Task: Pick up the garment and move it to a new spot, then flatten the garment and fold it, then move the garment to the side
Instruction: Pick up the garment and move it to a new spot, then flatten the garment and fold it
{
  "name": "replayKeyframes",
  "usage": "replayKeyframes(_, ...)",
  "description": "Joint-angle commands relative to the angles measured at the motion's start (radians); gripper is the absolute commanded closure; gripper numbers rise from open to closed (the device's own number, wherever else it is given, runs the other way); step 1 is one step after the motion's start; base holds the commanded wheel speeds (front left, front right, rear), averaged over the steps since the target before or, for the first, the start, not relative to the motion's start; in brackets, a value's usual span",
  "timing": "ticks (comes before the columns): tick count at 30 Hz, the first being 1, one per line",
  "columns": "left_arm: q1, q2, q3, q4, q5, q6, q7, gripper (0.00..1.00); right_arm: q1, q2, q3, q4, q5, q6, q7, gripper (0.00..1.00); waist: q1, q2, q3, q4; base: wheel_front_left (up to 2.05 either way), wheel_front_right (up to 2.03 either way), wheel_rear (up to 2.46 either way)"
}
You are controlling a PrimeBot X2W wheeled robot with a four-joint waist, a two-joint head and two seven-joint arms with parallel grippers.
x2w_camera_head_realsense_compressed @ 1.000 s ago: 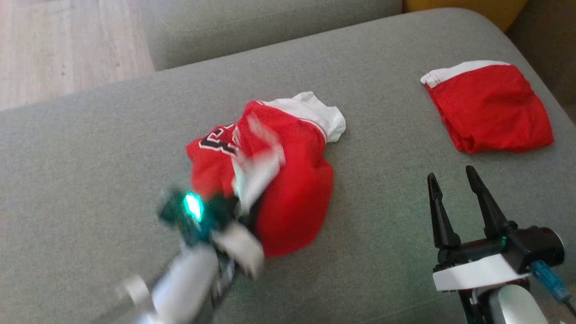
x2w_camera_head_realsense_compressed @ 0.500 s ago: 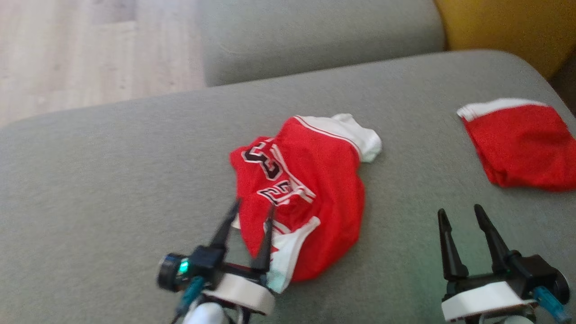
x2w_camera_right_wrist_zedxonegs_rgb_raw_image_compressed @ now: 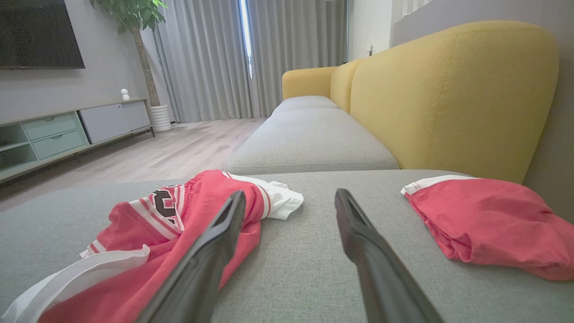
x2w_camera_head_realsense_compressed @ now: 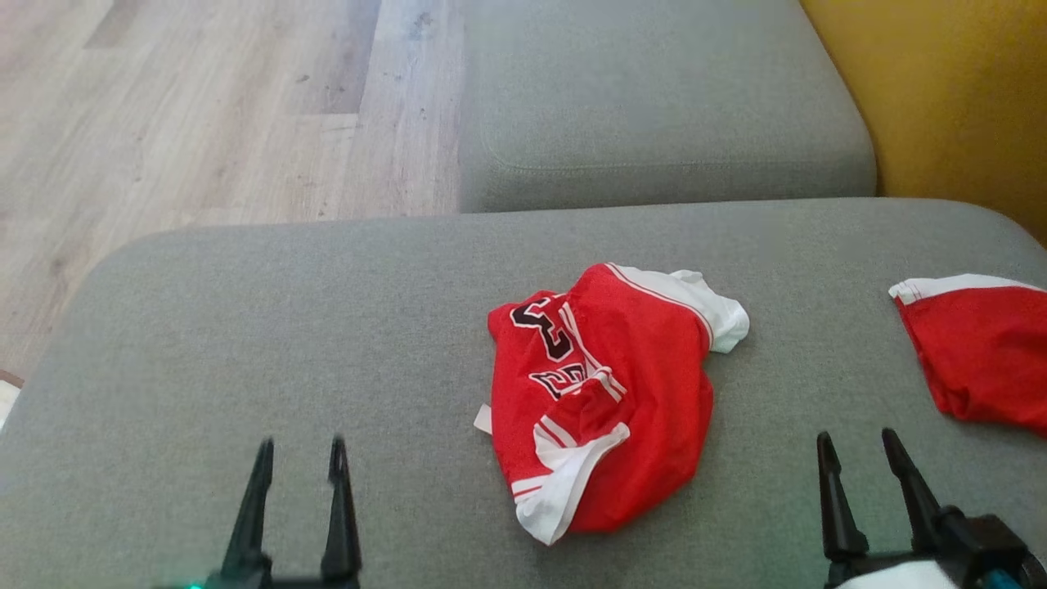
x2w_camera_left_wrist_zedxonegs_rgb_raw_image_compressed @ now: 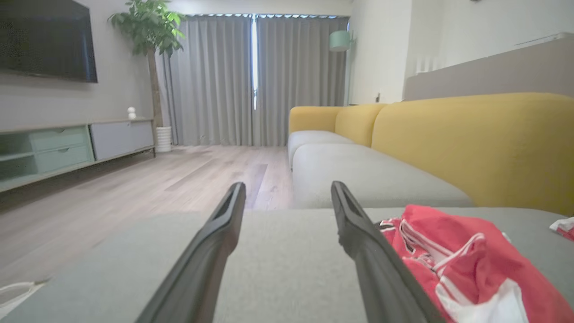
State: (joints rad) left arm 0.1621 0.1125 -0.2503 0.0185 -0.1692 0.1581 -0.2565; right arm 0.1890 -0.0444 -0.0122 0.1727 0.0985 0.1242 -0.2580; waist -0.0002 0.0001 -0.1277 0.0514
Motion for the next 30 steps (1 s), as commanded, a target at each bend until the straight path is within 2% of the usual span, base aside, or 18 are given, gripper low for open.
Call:
replayKeyframes(1, -0.001, -0.015, 0.052, -0.044, 0.012, -0.003, -0.005, 0.0, -0.017, -0.007, 0.015, -0.034, 0.002, 0.007, -0.004, 0.0, 0.0002, -0.0001, -0.009, 0.005, 0.0, 0.0, 0.0)
replayKeyframes(13, 0.04, -0.042, 0.082, -0.008, 0.063, -0.057, -0.005, 0.0, 0.001, -0.006, 0.035, -0.041, 0.02, 0.007, -0.004, 0.0, 0.0002, -0.0001, -0.022, 0.006, 0.0, 0.0, 0.0)
replayKeyframes(30, 0.026, -0.057, 0.098, 0.024, 0.094, -0.067, -0.005, 0.0, 0.006, -0.006, 0.044, -0.034, 0.018, 0.007, -0.004, 0.0, 0.0002, -0.0001, -0.014, 0.004, 0.0, 0.0, 0.0)
